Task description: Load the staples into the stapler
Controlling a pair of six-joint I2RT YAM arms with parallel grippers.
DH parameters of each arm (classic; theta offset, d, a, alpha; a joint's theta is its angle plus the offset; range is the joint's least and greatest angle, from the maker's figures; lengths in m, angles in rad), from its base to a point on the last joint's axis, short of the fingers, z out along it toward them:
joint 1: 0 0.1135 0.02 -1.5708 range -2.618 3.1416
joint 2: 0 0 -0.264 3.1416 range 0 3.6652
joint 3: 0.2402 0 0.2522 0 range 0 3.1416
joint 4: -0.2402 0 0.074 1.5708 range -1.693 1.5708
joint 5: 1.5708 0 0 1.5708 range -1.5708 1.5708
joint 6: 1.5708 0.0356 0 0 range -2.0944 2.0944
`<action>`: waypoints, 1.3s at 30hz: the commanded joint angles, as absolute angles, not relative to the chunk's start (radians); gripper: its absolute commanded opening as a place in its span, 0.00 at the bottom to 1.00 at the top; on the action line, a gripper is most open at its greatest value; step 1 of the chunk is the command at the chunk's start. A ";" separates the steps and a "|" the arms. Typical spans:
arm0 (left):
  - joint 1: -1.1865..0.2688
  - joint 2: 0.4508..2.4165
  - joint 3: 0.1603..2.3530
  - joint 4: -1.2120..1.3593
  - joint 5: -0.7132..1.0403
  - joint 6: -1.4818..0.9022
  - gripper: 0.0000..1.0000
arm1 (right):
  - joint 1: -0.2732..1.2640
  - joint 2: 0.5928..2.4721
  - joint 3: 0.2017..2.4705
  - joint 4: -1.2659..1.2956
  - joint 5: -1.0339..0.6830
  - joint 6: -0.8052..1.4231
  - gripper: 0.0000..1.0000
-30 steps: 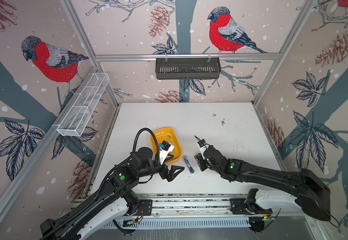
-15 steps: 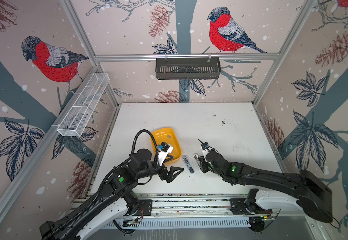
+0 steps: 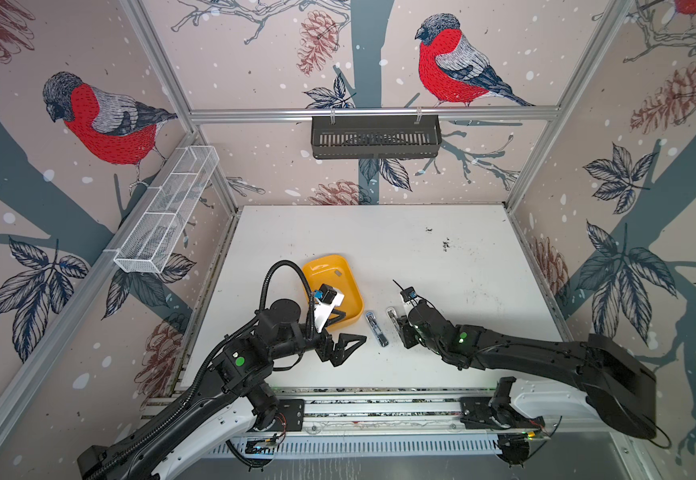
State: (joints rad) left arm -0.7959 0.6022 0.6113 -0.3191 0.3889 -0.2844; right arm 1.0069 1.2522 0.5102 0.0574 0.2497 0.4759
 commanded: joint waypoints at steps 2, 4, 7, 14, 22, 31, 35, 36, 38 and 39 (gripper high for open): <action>-0.798 0.601 0.611 -0.291 0.387 -0.281 0.98 | 1.005 1.281 0.514 0.076 0.238 0.493 0.10; -0.798 0.604 0.611 -0.292 0.387 -0.281 0.98 | 1.006 1.285 0.512 0.077 0.238 0.492 0.10; -0.797 0.603 0.611 -0.292 0.388 -0.281 0.98 | 1.006 1.288 0.512 0.078 0.236 0.492 0.10; -0.798 0.603 0.610 -0.291 0.388 -0.281 0.98 | 1.005 1.286 0.507 0.083 0.237 0.499 0.10; -0.797 0.603 0.609 -0.291 0.388 -0.281 0.98 | 1.009 1.282 0.491 0.086 0.239 0.512 0.10; -0.798 0.605 0.609 -0.290 0.388 -0.281 0.98 | 1.012 1.287 0.490 0.099 0.227 0.515 0.10; -0.796 0.606 0.609 -0.289 0.388 -0.281 0.98 | 1.012 1.298 0.495 0.103 0.223 0.516 0.10; -0.796 0.605 0.609 -0.289 0.388 -0.281 0.98 | 1.012 1.302 0.497 0.103 0.223 0.516 0.10; -0.798 0.605 0.608 -0.290 0.388 -0.281 0.98 | 1.013 1.308 0.497 0.104 0.222 0.518 0.10; -0.796 0.604 0.608 -0.290 0.388 -0.282 0.98 | 1.012 1.310 0.496 0.104 0.221 0.518 0.10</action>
